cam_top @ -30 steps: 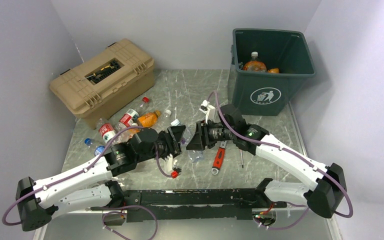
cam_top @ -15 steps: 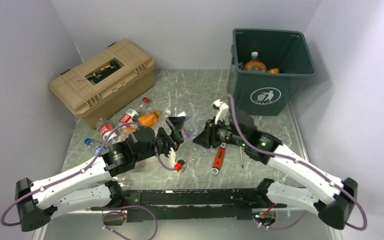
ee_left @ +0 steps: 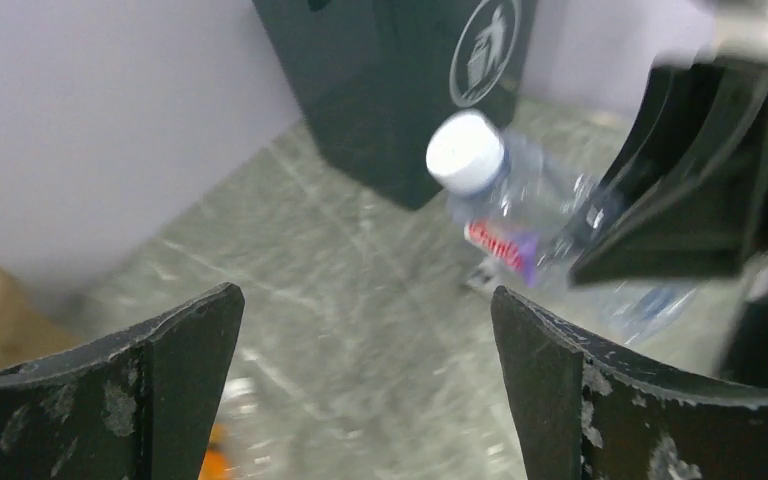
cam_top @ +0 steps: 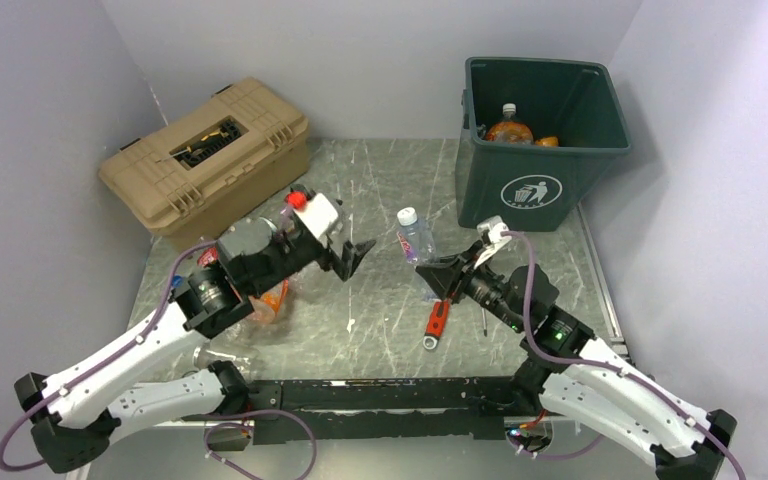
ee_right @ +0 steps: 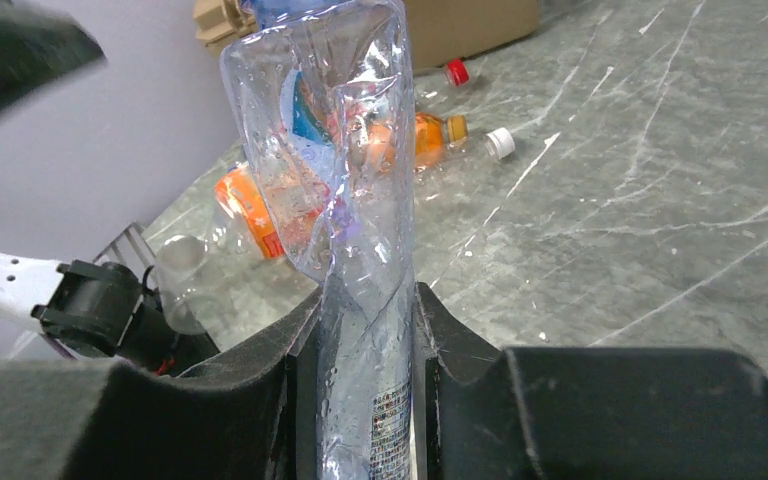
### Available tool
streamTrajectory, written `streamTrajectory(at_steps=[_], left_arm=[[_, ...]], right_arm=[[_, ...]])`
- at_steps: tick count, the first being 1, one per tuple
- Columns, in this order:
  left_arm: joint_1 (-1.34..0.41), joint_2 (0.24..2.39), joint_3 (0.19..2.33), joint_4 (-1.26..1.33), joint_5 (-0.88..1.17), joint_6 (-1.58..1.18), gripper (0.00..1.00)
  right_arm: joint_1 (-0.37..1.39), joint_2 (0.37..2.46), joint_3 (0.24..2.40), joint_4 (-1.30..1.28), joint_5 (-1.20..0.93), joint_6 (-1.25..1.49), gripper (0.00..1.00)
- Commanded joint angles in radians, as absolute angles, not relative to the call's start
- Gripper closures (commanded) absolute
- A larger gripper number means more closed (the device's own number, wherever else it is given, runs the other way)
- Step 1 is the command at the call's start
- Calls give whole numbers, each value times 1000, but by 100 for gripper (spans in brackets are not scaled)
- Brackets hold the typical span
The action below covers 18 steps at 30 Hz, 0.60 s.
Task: Put the plastic bottles in the bin
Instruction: Pick up the plastic bottle at the center of the board.
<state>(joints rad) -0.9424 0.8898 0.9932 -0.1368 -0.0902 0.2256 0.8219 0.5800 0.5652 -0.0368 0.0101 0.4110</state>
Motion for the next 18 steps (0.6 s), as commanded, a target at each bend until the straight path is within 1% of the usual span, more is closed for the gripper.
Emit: streamTrajectory(at_steps=[1, 4, 6, 10, 16, 18], left_arm=[[-794, 966, 1004, 17, 292, -498, 1], [-768, 1017, 925, 212, 405, -664, 1], [-768, 1031, 889, 314, 471, -686, 1], [-770, 1066, 881, 426, 631, -709, 1], [-771, 1072, 830, 508, 632, -734, 8], [-772, 1083, 824, 542, 648, -746, 13]], right_arm=[[825, 559, 499, 210, -14, 400, 100], [825, 545, 461, 296, -42, 415, 100], [825, 534, 449, 322, -43, 423, 100], [826, 515, 417, 386, -46, 450, 100], [825, 558, 366, 560, -134, 533, 100], [825, 589, 353, 617, -163, 560, 100]])
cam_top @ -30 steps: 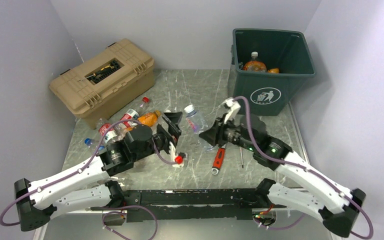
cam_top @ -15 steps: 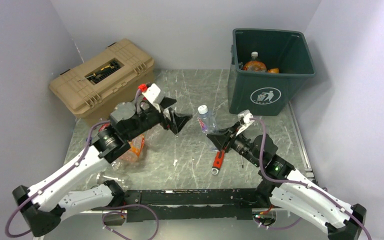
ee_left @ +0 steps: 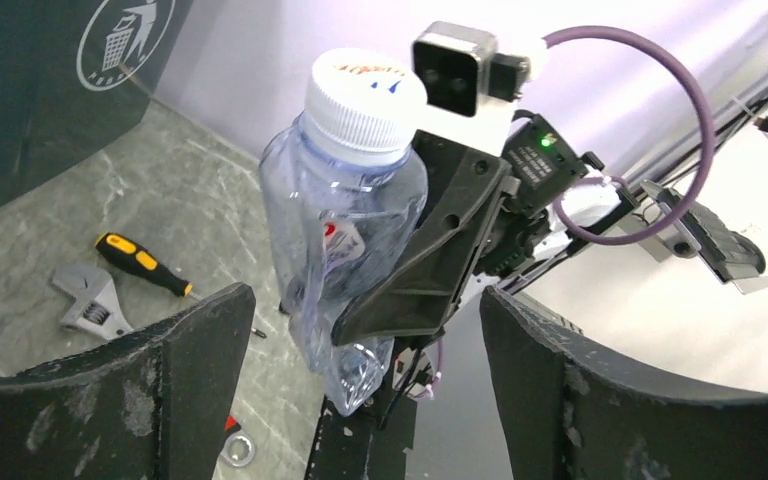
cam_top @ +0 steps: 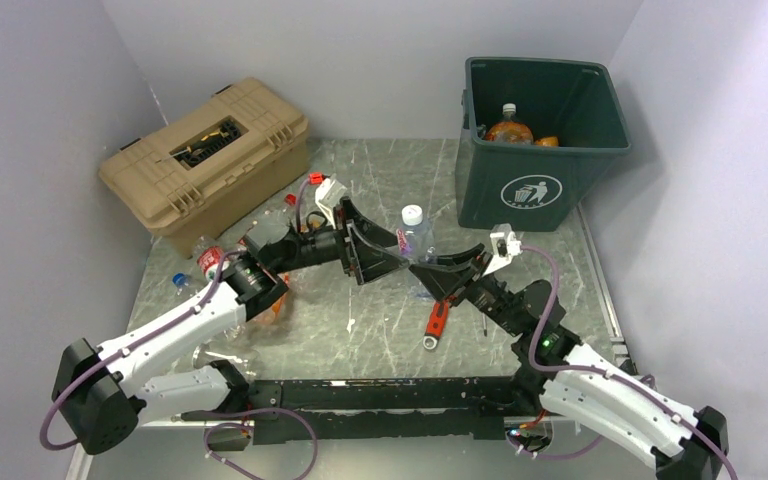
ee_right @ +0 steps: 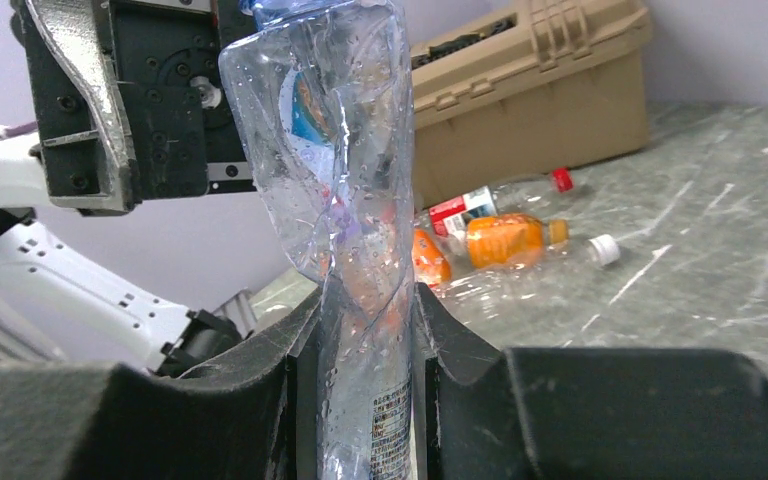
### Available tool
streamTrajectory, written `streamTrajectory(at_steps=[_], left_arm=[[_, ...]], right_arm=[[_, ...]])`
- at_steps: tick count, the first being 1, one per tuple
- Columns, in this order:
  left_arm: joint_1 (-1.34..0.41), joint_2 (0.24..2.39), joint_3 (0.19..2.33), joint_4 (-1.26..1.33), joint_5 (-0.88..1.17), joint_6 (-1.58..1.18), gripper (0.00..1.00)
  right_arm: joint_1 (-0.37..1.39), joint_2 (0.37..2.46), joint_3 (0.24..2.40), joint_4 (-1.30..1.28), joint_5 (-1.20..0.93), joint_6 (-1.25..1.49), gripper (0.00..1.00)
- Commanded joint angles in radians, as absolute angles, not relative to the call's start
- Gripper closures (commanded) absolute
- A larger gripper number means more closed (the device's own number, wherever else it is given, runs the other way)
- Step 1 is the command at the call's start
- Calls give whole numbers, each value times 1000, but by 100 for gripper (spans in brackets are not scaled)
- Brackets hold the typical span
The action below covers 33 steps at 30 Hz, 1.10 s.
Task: Put the plastic bottles in the bin
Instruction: Pick up the plastic bottle at the center of the board.
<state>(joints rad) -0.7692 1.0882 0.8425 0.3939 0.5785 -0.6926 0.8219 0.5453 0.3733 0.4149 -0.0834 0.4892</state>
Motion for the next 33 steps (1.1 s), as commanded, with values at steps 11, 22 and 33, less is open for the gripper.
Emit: streamTrajectory(at_steps=[11, 22, 33], left_arm=[[-785, 1124, 811, 575, 663, -745, 24], [-823, 1135, 791, 628, 632, -730, 42], [-827, 1053, 756, 580, 534, -701, 96]], right_arm=[[828, 670, 331, 802, -282, 659, 100], [828, 691, 315, 844, -309, 690, 100], [830, 644, 386, 494, -339, 613, 61]])
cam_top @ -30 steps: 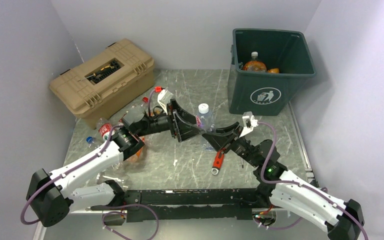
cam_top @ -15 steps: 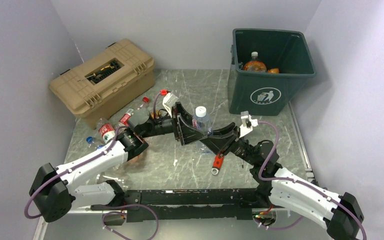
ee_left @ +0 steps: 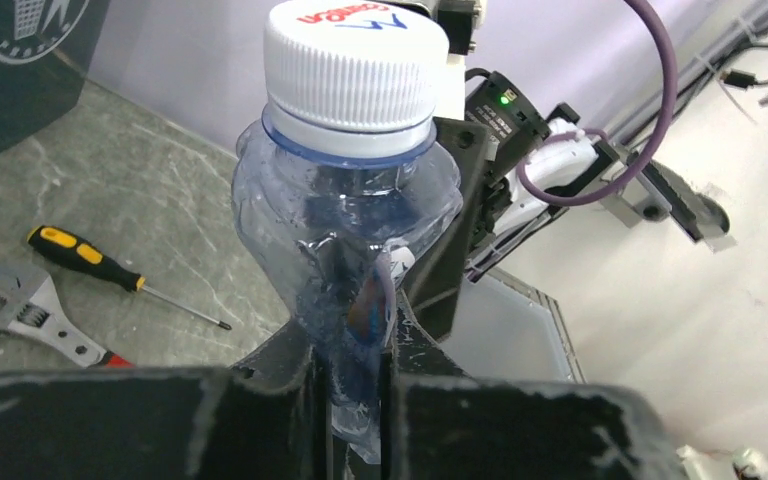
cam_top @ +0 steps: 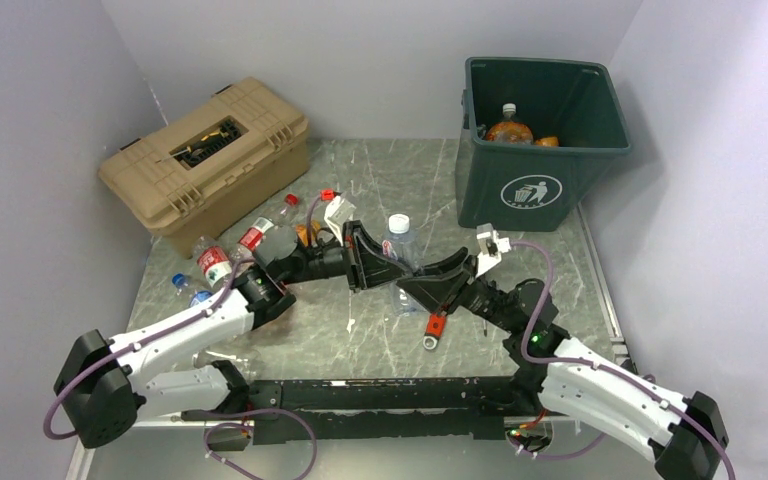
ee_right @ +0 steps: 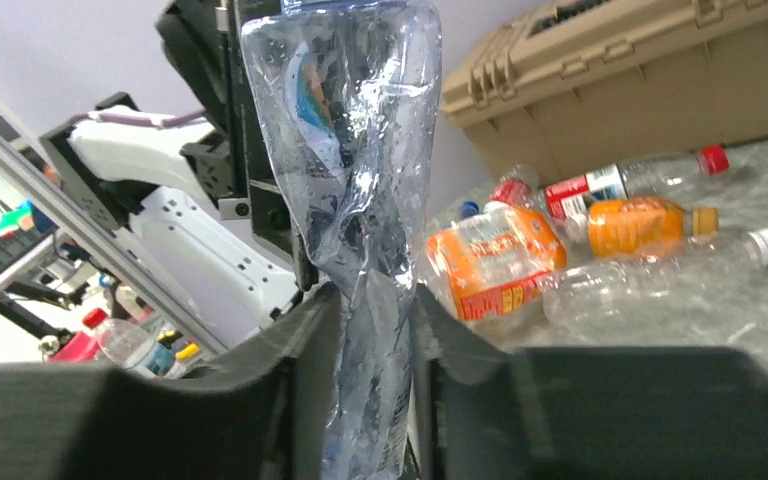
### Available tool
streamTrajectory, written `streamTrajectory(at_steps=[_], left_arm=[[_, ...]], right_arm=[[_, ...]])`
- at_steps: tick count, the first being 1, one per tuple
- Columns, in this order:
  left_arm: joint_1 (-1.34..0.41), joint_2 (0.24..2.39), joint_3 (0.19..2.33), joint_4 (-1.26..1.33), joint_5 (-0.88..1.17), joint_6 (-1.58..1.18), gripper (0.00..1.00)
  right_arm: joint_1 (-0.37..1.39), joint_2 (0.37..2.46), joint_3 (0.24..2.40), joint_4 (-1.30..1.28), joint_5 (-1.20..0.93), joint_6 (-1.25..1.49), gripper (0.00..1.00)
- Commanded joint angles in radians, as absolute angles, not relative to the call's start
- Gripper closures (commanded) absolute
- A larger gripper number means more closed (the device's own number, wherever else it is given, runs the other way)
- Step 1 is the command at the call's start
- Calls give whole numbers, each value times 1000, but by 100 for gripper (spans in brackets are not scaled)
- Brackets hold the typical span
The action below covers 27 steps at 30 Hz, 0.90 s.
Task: Put the plastic bottles in the bin
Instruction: Pick up the plastic bottle at the center of the board.
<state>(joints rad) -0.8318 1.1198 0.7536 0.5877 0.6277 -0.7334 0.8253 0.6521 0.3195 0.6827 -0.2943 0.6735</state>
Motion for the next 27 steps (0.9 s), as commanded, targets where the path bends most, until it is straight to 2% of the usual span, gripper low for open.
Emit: streamTrajectory(at_steps=[1, 9, 11, 18, 24, 27], left_arm=[[-827, 1039, 757, 563, 522, -693, 100], [-826, 1023, 768, 529, 525, -665, 100], [-827, 1014, 776, 503, 526, -646, 100], [-827, 984, 843, 337, 573, -546, 100], [-828, 996, 944, 108, 659, -411, 100], [-833, 996, 990, 21, 690, -361, 100]], right_arm=[[830, 639, 401, 453, -336, 605, 53], [830, 537, 460, 261, -232, 565, 20], [830, 504, 491, 187, -191, 541, 15], [830, 439, 671, -41, -84, 435, 10], [830, 620, 929, -112, -65, 405, 12], [830, 679, 969, -62, -105, 412, 14]])
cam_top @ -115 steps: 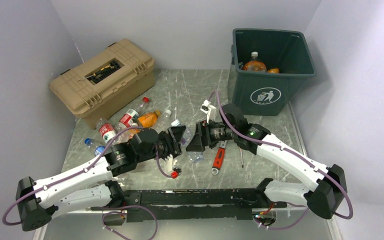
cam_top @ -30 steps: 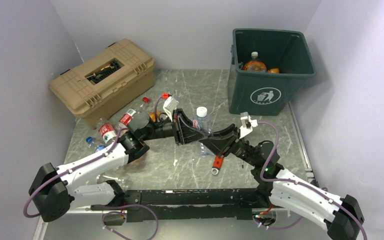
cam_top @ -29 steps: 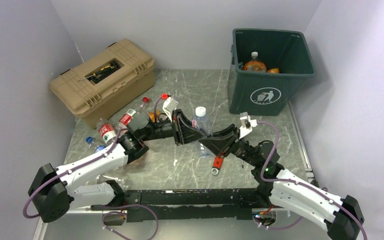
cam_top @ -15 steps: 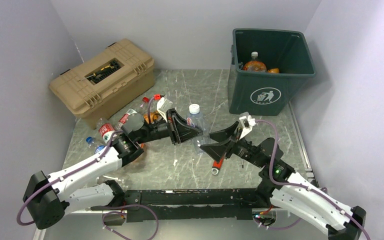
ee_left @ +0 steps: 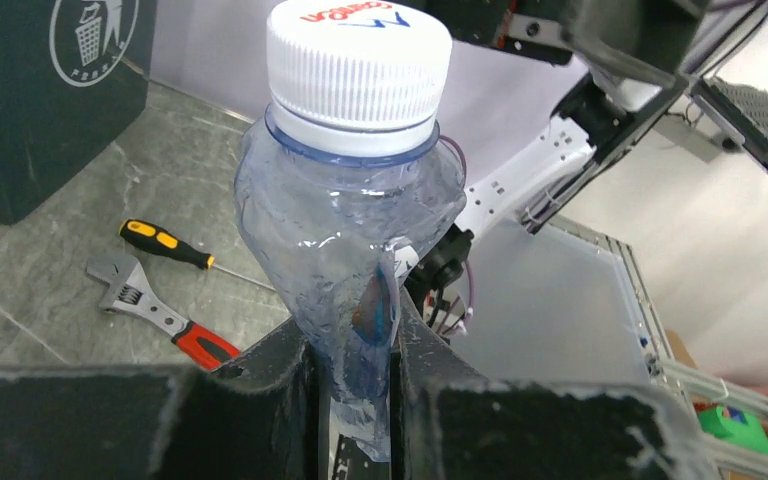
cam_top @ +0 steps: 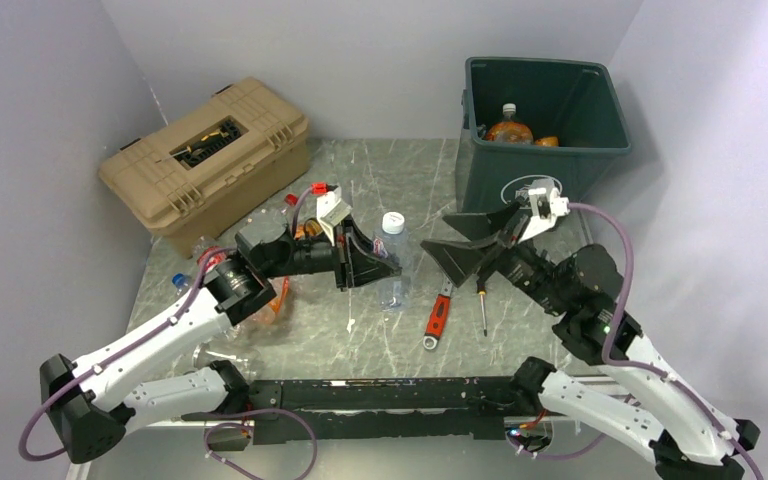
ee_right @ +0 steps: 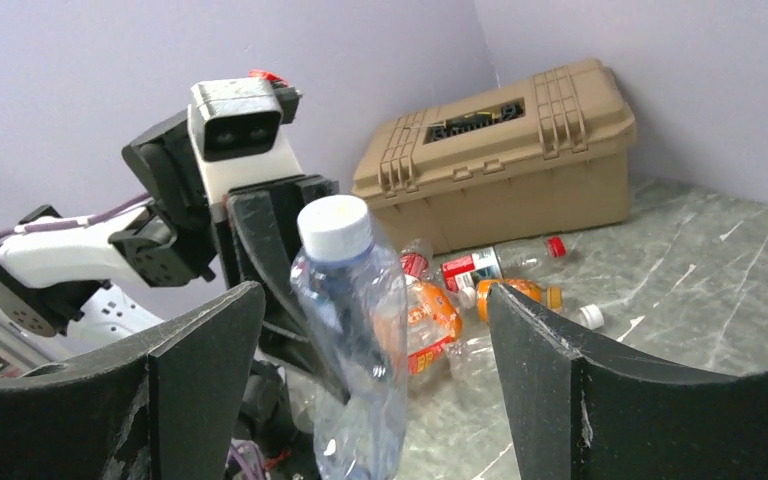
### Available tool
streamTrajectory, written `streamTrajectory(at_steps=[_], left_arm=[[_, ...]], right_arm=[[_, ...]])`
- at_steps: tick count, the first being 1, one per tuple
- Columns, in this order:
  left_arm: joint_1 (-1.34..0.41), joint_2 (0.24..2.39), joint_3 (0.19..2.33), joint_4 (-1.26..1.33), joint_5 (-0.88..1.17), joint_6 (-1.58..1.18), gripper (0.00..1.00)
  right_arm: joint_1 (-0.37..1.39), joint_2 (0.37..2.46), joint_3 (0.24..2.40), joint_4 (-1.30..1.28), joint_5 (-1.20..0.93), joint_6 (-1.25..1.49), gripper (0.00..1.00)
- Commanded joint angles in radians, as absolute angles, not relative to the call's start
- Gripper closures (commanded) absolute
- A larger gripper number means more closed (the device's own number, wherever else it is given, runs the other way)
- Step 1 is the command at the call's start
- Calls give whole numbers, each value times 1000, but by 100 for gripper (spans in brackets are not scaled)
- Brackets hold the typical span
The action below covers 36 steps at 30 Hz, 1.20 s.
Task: Put the plastic bottles in the bin
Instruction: Pick up the plastic bottle at the center of the board.
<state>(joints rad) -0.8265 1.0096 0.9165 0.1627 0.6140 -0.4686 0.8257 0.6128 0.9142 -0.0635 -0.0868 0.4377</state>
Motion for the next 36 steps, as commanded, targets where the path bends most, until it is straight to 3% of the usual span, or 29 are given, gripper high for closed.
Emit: streamTrajectory(at_steps=[1, 8, 15, 21, 25, 29, 32, 34, 35, 36], left_arm=[[-834, 992, 995, 5, 687, -353, 100], [-838, 979, 989, 3, 685, -352, 100], [-839, 1000, 992, 15, 696, -356, 100], [-843, 1007, 1004, 13, 688, -354, 100], [-845, 1002, 1002, 15, 679, -354, 100], [-846, 999, 1002, 6, 667, -350, 100], [-845, 991, 999, 5, 647, -348, 100], [-846, 984, 997, 2, 625, -351, 100], [-846, 981, 997, 2, 612, -351, 100], [-846, 978, 996, 2, 604, -350, 90]], right_arm=[[830, 698, 980, -46, -120, 417, 15], [831, 798, 1011, -7, -169, 451, 18], [831, 804, 993, 92, -207, 468, 15], [835, 889, 1057, 9, -238, 450, 35], [841, 928, 1070, -54, -254, 446, 36], [848, 934, 1073, -101, -250, 441, 50], [848, 920, 1071, -122, -238, 435, 70], [848, 913, 1080, -149, -236, 429, 97], [848, 909, 1086, -164, -227, 427, 100], [848, 903, 1092, -175, -217, 420, 100]])
